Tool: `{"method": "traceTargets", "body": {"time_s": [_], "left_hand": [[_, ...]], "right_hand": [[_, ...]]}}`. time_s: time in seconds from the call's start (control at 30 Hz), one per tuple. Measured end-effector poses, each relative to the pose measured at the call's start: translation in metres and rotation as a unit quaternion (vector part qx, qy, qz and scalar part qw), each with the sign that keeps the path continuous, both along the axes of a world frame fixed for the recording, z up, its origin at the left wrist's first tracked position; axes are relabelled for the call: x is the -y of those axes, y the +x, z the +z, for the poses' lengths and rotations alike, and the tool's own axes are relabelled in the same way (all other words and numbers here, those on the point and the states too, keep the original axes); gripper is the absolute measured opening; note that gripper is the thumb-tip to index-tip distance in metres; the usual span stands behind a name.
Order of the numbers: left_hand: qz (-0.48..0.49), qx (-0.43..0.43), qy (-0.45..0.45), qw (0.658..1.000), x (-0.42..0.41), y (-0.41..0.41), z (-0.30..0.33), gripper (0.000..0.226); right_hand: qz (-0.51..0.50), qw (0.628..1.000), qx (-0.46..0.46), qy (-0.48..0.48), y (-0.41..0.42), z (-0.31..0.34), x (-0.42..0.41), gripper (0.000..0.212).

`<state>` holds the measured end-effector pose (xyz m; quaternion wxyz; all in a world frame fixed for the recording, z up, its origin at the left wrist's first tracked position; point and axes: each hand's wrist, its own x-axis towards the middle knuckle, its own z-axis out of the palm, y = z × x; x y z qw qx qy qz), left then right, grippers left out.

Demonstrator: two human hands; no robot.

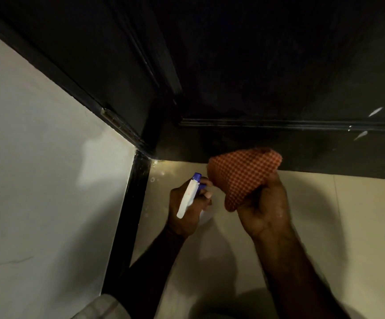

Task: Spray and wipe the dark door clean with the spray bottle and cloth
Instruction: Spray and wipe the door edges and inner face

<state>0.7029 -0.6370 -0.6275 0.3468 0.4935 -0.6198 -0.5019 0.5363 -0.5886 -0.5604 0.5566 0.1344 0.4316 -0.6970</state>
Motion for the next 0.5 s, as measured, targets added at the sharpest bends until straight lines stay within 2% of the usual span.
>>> {"method": "traceTargets", "body": {"time_s": [0.07, 0.13, 0.2, 0.27, 0.3, 0.33, 0.4, 0.43, 0.5], "left_hand": [[0.002, 0.007, 0.013, 1.000, 0.000, 0.000, 0.002, 0.044], [0.003, 0.003, 0.023, 1.000, -0.002, -0.001, 0.003, 0.037], [0.013, -0.004, 0.034, 0.999, -0.002, -0.002, 0.004, 0.030], [0.010, -0.016, 0.017, 1.000, 0.001, 0.001, -0.001, 0.025], [0.003, -0.025, 0.000, 1.000, 0.002, 0.003, -0.004, 0.024], [0.001, -0.033, -0.010, 0.999, 0.002, 0.005, -0.005, 0.022], [0.007, -0.041, -0.018, 0.999, 0.003, 0.006, -0.008, 0.017], [0.011, -0.040, -0.024, 0.999, 0.003, 0.007, -0.009, 0.014], [0.017, -0.029, -0.031, 0.999, 0.004, 0.006, -0.011, 0.013]], "right_hand": [[0.000, 0.994, -0.067, -0.089, -0.007, 0.019, 0.004, 0.036], [0.009, 0.973, -0.158, -0.170, -0.008, 0.032, 0.008, 0.037], [0.045, 0.938, -0.300, -0.168, -0.004, 0.021, 0.013, 0.029], [0.100, 0.917, -0.359, -0.139, 0.005, -0.015, 0.014, 0.030], [0.119, 0.921, -0.354, -0.110, 0.012, -0.031, 0.013, 0.034], [0.129, 0.940, -0.309, -0.068, 0.019, -0.044, 0.012, 0.037], [0.108, 0.981, -0.158, -0.012, 0.024, -0.058, 0.010, 0.039], [0.091, 0.992, -0.086, -0.010, 0.022, -0.059, 0.009, 0.042], [0.071, 0.997, -0.001, -0.031, 0.015, -0.045, 0.012, 0.047]]}}
